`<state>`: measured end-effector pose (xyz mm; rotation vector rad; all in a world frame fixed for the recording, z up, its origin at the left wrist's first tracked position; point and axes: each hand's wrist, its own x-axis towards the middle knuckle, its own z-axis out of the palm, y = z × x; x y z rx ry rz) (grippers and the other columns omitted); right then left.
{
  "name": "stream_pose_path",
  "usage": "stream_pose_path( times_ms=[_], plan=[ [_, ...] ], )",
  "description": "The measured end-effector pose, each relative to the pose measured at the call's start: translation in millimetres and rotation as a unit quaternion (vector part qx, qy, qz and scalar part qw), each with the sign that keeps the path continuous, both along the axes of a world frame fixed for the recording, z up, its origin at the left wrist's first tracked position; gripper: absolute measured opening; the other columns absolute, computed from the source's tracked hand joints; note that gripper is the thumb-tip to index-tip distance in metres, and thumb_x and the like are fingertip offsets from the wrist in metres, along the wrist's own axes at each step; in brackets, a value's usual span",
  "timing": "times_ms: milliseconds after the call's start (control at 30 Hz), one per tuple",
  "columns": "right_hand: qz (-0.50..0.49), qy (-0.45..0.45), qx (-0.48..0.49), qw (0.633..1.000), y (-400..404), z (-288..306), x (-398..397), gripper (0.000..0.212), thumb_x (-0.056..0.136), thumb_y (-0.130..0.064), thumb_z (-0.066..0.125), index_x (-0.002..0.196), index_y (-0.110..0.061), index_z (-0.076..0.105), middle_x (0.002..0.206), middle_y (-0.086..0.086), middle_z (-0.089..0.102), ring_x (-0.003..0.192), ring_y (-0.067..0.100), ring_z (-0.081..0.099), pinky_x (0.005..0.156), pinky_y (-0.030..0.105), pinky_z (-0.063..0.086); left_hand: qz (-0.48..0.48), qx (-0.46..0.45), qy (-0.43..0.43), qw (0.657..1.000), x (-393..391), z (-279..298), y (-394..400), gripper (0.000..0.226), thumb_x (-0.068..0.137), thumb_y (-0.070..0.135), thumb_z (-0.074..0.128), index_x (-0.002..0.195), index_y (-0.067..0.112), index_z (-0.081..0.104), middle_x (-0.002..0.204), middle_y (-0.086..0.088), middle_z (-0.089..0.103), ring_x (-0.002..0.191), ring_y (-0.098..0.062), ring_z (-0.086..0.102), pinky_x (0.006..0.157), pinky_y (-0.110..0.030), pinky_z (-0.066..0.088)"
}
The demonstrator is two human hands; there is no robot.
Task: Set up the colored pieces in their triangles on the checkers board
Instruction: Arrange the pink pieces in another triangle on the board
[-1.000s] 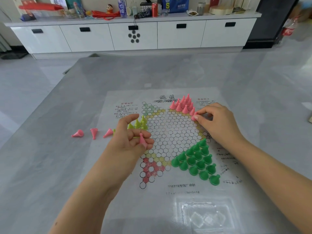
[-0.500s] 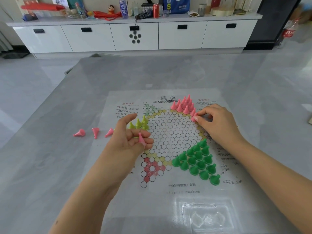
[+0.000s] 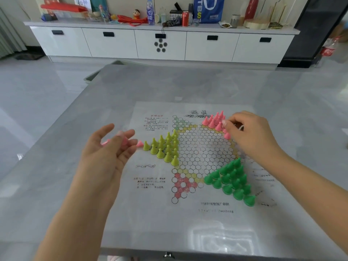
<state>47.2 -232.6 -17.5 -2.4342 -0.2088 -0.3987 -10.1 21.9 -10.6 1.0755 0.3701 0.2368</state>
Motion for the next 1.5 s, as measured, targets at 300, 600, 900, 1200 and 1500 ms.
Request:
stream_pose_path(
  times_ms=[300,600,900,1200,1500],
  plan=[
    [0.295,0.018,-0.243,0.924,140,10,15,0.025,0.087,-0.027,0.054,0.112,-0.021,0.057,0.105,-0.002,0.056,0.098,0.015,0.046,0.081,0.028,0.036,0.024,-0.183,0.081,0.979,-8,-2,49,0.018,0.090,0.003,0.037,0.098,0.003,0.054,0.091,-0.013,0.059,0.062,-0.017,0.060,0.048,-0.018,0.048],
    [0.289,-0.018,-0.393,0.873,190,-7,39,0.021,0.087,-0.009,0.051,0.106,-0.016,0.053,0.105,0.006,0.059,0.099,0.028,0.056,0.077,0.030,0.029,0.042,-0.187,0.091,0.977,-11,2,73,0.020,0.090,0.004,0.036,0.095,0.005,0.055,0.089,-0.011,0.060,0.065,-0.017,0.056,0.048,-0.018,0.049],
    [0.385,0.123,-0.311,0.860,223,-2,38,0.037,0.092,-0.019,0.042,0.128,-0.025,0.044,0.113,0.004,0.043,0.085,0.022,0.048,0.067,0.031,0.035,0.038,-0.195,0.088,0.976,-11,2,78,0.019,0.089,0.005,0.038,0.097,0.005,0.056,0.085,-0.010,0.061,0.062,-0.017,0.058,0.049,-0.018,0.050],
    [0.382,0.126,-0.360,0.842,237,-6,16,0.046,0.080,-0.028,0.064,0.120,-0.021,0.043,0.112,0.004,0.037,0.101,0.024,0.043,0.079,0.041,0.047,0.037,-0.194,0.091,0.976,-11,1,82,0.020,0.090,0.006,0.038,0.097,0.006,0.057,0.089,-0.009,0.061,0.065,-0.016,0.060,0.050,-0.019,0.050],
    [0.351,0.035,-0.327,0.877,220,-27,-9,0.048,0.089,-0.052,0.040,0.113,-0.011,0.045,0.120,0.008,0.039,0.104,0.024,0.039,0.070,0.033,0.036,0.035,-0.189,0.101,0.976,-11,0,80,0.019,0.090,0.007,0.038,0.094,0.008,0.056,0.086,-0.007,0.062,0.070,-0.016,0.059,0.059,-0.024,0.045]
  ],
)
